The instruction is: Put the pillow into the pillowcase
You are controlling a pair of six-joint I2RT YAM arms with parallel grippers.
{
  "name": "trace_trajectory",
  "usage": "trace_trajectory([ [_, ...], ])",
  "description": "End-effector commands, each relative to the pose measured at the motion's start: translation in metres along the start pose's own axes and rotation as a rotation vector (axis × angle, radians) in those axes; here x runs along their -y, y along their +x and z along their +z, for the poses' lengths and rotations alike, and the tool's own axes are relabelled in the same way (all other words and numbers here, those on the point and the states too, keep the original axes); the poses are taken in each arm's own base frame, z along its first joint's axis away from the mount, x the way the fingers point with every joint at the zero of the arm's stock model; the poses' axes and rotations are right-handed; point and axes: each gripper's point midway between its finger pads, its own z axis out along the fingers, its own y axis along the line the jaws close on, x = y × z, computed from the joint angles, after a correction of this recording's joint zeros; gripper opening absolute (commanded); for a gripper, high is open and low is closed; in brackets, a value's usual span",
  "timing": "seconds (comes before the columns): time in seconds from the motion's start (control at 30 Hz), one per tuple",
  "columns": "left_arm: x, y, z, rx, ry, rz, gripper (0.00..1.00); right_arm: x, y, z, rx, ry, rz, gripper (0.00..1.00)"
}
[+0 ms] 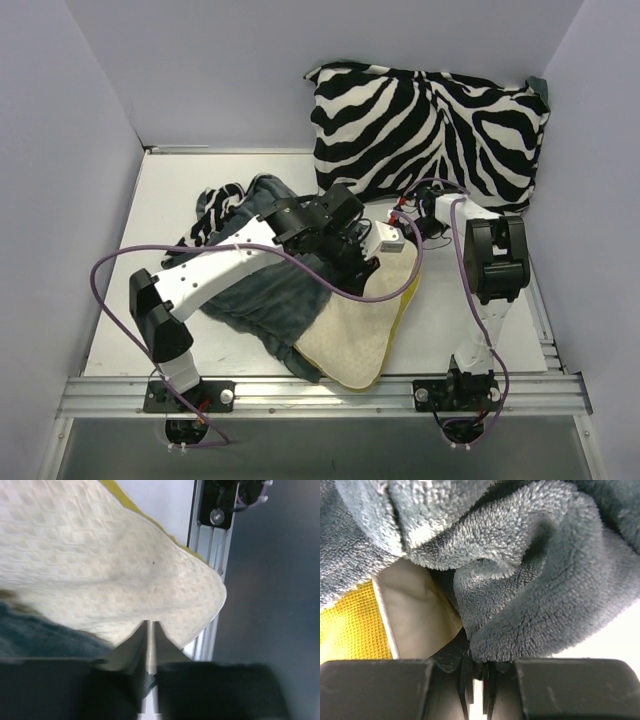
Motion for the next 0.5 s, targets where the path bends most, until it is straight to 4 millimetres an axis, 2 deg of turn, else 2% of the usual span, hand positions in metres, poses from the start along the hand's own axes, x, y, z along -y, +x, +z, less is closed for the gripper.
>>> trace_trajectory([
  [0.0,0.011,0.013,-0.010,-0.025,0.005,0.029,0.47,-0.004,0.013,0.000,-0.036,0.011,0.007,0.00],
  [0.03,0.005,0.021,-0.006,-0.061,-0.060,0.043,0.64,-0.005,0.012,-0.001,-0.033,0.009,0.006,0.00],
  [0.07,0.000,0.026,0.000,-0.081,-0.120,0.050,0.71,-0.005,0.012,-0.002,-0.032,0.007,0.005,0.00],
  [0.13,-0.005,0.032,0.010,-0.104,-0.193,0.073,0.97,-0.008,0.015,0.000,-0.041,-0.005,0.010,0.00],
  [0.23,-0.018,0.012,0.033,-0.054,-0.367,0.098,0.97,-0.014,0.020,0.002,-0.052,-0.026,0.002,0.00],
  [0.3,-0.040,0.007,0.049,-0.056,-0.495,0.033,0.97,-0.018,0.026,0.003,-0.063,-0.045,-0.002,0.00],
  [0.37,-0.055,-0.008,0.055,0.002,-0.561,-0.014,0.97,-0.024,0.032,0.003,-0.072,-0.070,0.000,0.00],
  [0.47,-0.077,-0.007,0.078,0.037,-0.645,-0.052,0.97,-0.036,0.041,0.003,-0.086,-0.120,-0.011,0.00],
])
